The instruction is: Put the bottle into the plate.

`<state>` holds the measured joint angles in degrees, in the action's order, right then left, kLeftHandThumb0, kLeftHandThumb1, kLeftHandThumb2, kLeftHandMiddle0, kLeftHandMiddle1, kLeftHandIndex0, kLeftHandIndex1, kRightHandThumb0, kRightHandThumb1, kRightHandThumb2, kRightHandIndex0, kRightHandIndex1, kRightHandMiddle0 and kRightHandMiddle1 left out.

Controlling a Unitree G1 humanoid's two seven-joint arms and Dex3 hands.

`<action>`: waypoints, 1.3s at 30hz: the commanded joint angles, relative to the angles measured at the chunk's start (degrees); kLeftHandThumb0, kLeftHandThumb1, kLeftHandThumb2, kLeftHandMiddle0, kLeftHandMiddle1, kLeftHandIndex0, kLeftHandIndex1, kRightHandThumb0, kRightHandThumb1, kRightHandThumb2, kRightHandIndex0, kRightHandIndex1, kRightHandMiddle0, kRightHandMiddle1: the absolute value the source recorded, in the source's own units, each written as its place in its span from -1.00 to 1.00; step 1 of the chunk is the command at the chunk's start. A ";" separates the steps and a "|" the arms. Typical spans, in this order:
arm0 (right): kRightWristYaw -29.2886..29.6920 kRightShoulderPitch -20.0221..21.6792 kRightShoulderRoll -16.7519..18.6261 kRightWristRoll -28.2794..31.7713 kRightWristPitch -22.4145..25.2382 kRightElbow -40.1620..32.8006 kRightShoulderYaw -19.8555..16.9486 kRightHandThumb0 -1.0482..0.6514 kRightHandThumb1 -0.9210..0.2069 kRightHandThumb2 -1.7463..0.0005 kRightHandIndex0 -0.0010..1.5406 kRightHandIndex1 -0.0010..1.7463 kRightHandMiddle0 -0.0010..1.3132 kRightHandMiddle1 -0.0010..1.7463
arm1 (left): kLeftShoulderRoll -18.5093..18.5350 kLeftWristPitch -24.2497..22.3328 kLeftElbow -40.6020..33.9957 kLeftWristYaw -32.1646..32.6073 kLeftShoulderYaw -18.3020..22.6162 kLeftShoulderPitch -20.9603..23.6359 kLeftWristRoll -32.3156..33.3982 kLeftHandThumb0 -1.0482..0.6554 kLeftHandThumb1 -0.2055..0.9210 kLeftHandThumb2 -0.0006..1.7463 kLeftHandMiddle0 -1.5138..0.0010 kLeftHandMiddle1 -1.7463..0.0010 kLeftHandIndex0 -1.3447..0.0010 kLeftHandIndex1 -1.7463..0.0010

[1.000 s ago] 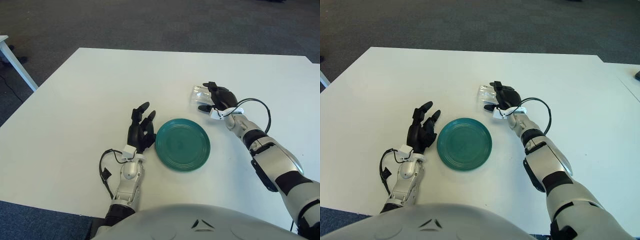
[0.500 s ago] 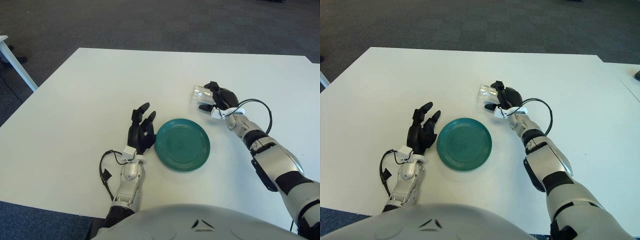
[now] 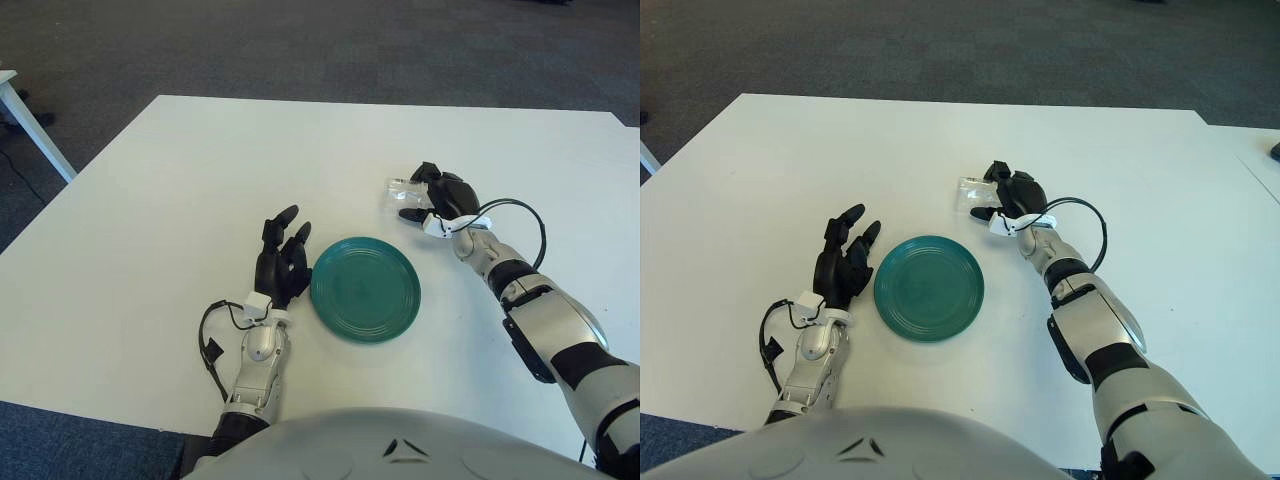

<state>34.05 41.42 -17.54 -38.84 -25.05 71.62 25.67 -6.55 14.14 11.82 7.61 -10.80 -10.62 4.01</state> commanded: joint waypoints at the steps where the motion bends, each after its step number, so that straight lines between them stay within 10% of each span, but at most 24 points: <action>1: 2.30 -0.73 -1.34 -0.22 -1.57 -0.10 0.14 -0.26 -0.48 0.04 -0.27 0.97 -0.33 0.91 | -4.51 -1.31 1.92 1.02 -0.76 -2.15 -0.11 -0.77 1.00 -0.23 0.17 0.98 0.76 0.10; 14: 10.33 -1.05 -2.54 -1.97 -6.42 -1.67 1.59 -0.26 -0.31 -0.20 0.35 1.00 -0.31 1.00 | -4.32 -0.76 1.67 1.32 -1.16 -2.29 0.14 -0.75 1.00 -0.22 0.16 0.98 0.77 0.11; 39: 9.47 -1.64 -4.15 -0.45 -11.57 -4.27 0.84 -0.25 -0.38 -0.14 0.55 1.00 -0.36 1.00 | -4.66 0.65 3.35 1.24 -0.92 -0.83 1.40 -0.73 1.00 -0.23 0.14 0.98 0.77 0.12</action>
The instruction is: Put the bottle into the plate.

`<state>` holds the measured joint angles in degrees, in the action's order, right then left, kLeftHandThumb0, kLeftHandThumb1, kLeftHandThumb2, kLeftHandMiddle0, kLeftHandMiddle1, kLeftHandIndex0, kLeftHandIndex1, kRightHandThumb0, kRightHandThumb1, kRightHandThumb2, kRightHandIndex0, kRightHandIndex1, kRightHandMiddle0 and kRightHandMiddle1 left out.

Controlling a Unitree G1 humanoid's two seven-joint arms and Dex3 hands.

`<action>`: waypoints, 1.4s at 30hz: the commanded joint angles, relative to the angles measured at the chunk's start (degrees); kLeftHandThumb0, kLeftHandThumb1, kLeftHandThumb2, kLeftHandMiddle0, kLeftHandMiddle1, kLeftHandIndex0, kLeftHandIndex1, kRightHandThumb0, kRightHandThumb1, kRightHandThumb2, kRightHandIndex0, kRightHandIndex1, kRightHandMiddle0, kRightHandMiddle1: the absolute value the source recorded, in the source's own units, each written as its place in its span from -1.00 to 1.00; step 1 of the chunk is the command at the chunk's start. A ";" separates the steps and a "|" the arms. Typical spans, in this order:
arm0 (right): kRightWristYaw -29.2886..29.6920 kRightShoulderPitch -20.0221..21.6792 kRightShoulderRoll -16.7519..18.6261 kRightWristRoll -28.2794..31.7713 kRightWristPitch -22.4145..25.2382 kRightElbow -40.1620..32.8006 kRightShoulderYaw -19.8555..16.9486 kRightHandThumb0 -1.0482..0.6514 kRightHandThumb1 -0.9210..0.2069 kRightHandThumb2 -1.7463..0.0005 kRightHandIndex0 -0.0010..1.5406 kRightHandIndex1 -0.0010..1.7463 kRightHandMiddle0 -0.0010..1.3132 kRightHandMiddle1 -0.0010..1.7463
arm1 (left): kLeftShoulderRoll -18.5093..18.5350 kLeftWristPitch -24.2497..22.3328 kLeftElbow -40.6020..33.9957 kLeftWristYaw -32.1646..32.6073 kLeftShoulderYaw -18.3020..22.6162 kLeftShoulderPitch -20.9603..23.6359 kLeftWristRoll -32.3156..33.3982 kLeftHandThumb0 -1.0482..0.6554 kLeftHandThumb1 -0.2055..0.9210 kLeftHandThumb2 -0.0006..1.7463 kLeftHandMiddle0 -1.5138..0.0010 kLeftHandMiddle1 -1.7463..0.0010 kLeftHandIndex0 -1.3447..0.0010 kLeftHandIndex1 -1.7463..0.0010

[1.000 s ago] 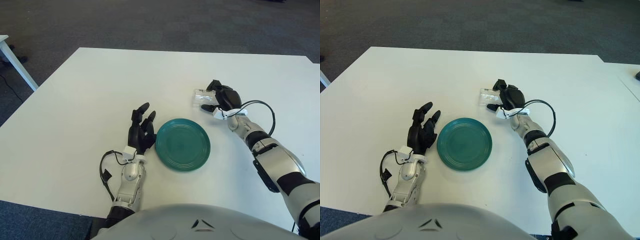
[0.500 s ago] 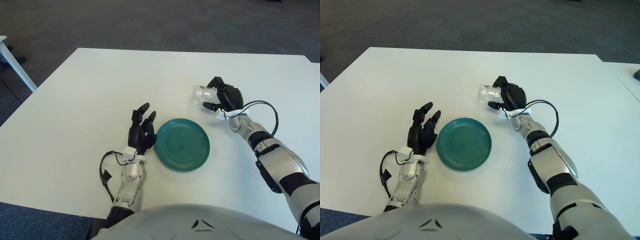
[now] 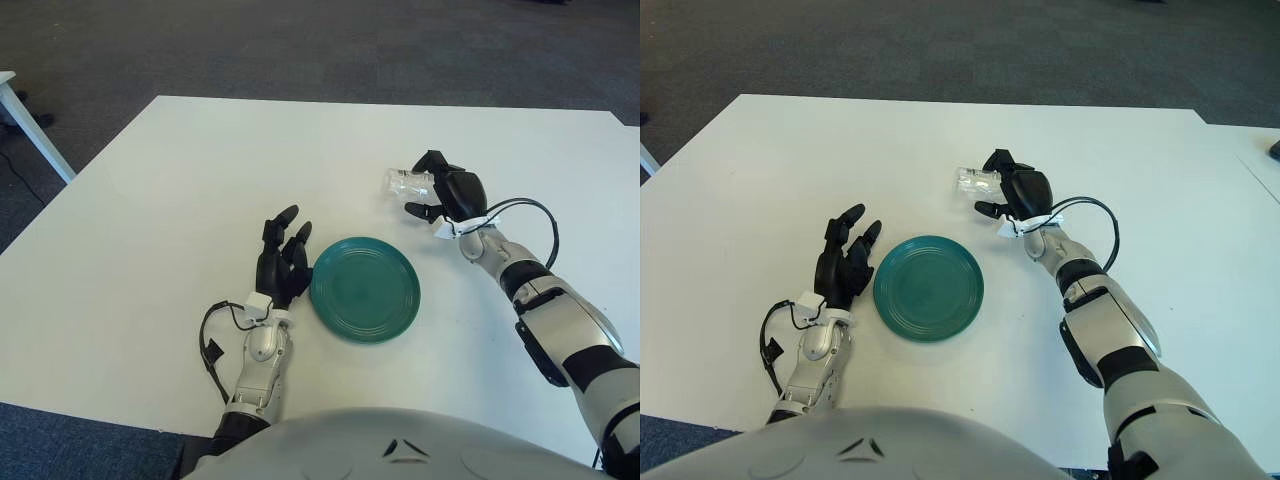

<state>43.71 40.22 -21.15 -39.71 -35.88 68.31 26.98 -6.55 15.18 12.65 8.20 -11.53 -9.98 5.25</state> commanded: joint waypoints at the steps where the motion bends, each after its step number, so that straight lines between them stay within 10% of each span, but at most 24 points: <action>1: -0.14 -0.42 -0.53 0.38 -0.85 -0.92 -0.52 -0.25 -0.39 -0.13 0.55 1.00 -0.36 1.00 | -4.63 -0.42 2.67 0.75 -0.16 -1.33 0.07 -0.72 1.00 -0.23 0.14 0.98 0.77 0.12; 30: -0.08 -4.85 -3.98 -0.83 -2.53 -13.19 -1.53 -0.24 -0.47 -0.06 0.57 1.00 -0.41 1.00 | -3.76 -2.39 4.51 1.82 1.42 0.57 0.89 -0.66 1.00 -0.24 0.15 0.99 0.78 0.12; 42: -5.34 -14.76 -7.17 -1.68 -2.38 -31.14 -3.13 -0.24 -0.43 -0.09 0.51 1.00 -0.39 1.00 | -2.91 -6.04 4.88 6.78 2.55 1.45 -1.82 -0.66 1.00 -0.21 0.23 1.00 0.82 0.12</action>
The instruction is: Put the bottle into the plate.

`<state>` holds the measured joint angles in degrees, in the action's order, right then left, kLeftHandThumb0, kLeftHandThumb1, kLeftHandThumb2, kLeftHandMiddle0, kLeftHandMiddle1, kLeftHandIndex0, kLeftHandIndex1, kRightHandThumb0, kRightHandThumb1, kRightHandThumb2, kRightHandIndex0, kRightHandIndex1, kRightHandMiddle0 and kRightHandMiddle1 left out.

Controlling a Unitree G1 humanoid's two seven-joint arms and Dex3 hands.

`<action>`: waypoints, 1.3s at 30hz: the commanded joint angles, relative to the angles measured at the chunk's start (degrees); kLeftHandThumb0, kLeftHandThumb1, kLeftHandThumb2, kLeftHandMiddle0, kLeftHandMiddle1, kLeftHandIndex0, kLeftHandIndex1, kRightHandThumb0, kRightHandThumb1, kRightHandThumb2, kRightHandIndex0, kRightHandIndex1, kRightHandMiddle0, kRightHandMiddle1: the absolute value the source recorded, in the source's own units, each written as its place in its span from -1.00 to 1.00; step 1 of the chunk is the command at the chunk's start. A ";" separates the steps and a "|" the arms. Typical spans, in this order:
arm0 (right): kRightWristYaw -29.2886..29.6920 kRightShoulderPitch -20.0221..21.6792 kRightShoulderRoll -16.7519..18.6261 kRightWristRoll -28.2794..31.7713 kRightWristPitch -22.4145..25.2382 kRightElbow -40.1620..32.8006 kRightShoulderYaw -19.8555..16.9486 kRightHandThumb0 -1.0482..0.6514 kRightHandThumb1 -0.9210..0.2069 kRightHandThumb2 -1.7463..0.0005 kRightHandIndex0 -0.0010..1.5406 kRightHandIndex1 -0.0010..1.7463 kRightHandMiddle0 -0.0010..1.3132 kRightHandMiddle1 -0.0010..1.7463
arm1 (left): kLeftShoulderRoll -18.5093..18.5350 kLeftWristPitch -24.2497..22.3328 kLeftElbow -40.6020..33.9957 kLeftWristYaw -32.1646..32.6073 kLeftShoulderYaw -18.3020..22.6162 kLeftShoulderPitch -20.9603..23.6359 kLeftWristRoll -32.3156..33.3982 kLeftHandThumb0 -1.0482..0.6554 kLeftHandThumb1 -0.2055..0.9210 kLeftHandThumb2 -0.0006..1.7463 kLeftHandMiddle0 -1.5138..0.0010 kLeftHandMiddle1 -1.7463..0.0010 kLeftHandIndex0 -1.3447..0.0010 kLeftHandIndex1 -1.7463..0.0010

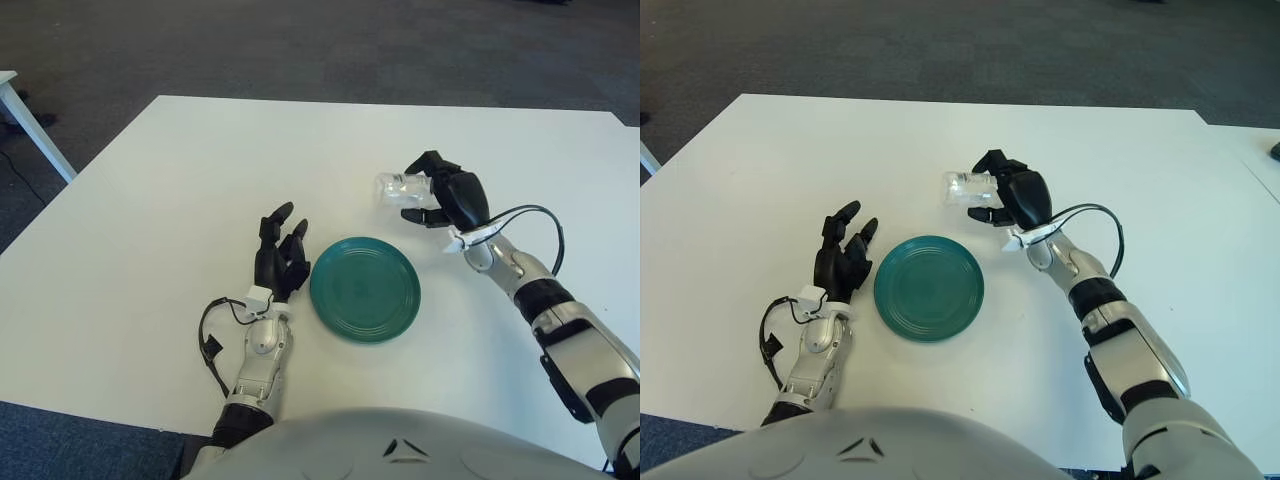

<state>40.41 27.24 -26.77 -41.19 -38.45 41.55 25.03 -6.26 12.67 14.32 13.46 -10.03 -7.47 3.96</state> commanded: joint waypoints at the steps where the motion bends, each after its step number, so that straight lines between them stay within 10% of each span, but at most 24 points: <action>1: -2.74 -2.53 -1.69 -0.23 0.22 -5.87 -1.36 -0.24 -0.45 -0.08 0.50 1.00 -0.40 1.00 | -3.15 -3.75 3.31 1.74 1.12 -0.97 -0.76 -0.67 1.00 -0.20 0.23 1.00 0.82 0.12; 39: -14.38 -17.98 -1.41 -1.59 -4.74 -27.55 -6.14 -0.24 -0.48 -0.06 0.48 1.00 -0.41 1.00 | -3.01 -6.97 2.92 2.76 1.61 -0.31 -3.61 -0.65 1.00 -0.16 0.27 0.99 0.91 0.12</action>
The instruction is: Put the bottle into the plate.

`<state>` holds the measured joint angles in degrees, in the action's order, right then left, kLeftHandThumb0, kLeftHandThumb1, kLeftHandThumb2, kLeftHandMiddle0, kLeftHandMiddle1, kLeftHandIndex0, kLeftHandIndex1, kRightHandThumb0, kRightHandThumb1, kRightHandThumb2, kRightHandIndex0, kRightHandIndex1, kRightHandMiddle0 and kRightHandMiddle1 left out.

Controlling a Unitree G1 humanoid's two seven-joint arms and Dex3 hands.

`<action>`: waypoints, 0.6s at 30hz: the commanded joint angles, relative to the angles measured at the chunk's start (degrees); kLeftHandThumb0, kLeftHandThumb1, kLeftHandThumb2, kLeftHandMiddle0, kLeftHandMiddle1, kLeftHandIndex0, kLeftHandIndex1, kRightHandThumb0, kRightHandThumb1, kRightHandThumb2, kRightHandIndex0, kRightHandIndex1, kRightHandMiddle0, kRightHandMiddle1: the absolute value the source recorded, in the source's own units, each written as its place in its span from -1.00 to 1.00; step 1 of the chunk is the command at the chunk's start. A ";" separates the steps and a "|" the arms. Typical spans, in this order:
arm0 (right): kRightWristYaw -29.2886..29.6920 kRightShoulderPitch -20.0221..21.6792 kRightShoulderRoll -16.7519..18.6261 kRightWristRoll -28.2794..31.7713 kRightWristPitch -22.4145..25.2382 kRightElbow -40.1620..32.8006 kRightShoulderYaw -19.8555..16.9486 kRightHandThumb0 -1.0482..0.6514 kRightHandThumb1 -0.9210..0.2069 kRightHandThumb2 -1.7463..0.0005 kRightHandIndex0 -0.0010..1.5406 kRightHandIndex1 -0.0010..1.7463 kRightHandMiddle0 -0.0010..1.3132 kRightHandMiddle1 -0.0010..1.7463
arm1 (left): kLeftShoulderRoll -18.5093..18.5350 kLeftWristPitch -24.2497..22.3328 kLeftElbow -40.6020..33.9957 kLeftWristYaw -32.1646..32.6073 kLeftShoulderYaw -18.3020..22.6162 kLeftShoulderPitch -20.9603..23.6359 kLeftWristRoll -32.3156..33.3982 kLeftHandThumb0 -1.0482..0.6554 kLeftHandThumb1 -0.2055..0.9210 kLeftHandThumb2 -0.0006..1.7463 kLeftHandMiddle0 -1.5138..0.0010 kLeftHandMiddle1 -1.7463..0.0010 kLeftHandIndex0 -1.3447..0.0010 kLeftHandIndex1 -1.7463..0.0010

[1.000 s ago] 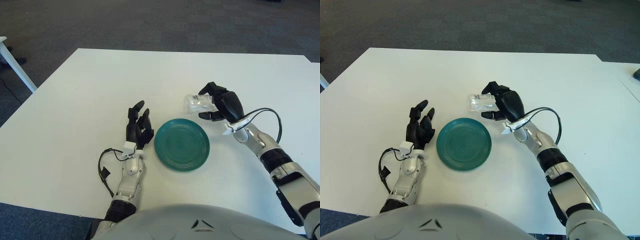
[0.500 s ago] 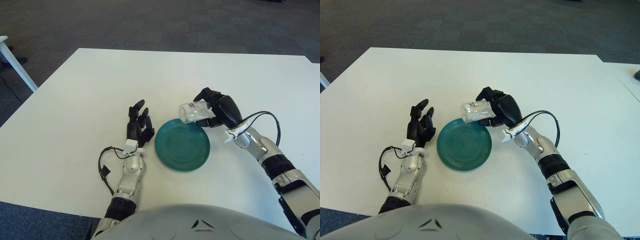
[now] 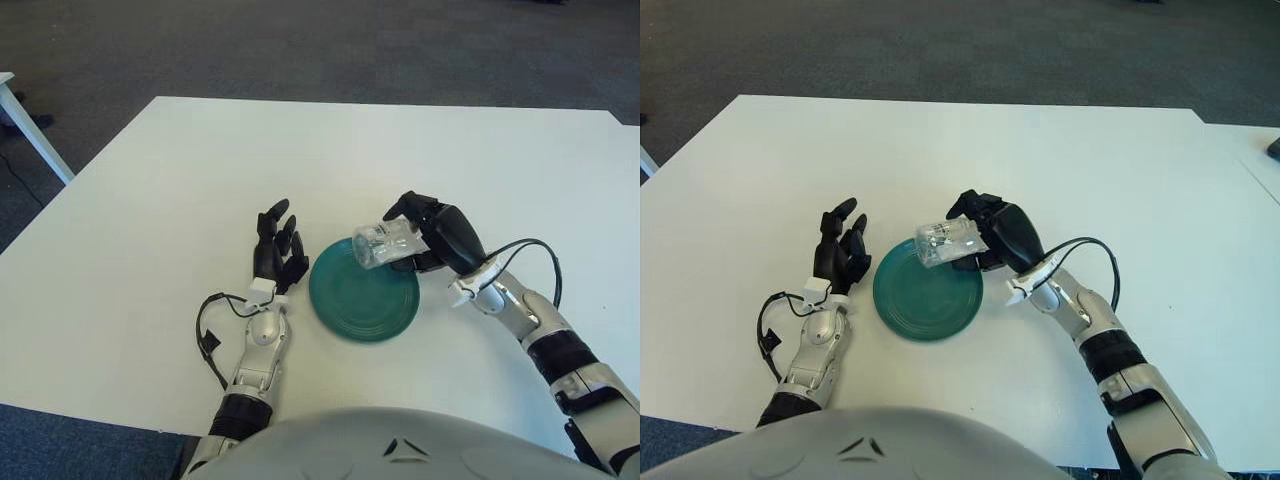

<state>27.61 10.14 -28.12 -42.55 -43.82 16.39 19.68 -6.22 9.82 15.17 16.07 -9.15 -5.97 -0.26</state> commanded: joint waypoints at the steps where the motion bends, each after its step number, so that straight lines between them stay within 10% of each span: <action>1: -2.24 -1.28 -0.07 0.06 0.75 -3.03 -0.84 -0.24 -0.48 -0.06 0.48 1.00 -0.41 1.00 | -3.08 -4.34 2.00 0.17 0.73 -1.78 0.62 -0.65 1.00 -0.16 0.27 0.99 0.91 0.12; 18: -13.25 -6.38 0.44 3.63 2.22 -11.02 -1.49 -0.22 -0.54 0.00 0.31 1.00 -0.45 1.00 | -2.78 -5.35 3.07 -0.83 1.48 -0.87 1.17 -0.61 1.00 -0.15 0.26 0.98 0.89 0.11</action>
<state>15.94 4.74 -27.92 -40.85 -42.01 6.92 18.88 -6.23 7.69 14.99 15.77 -8.48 -5.09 -0.17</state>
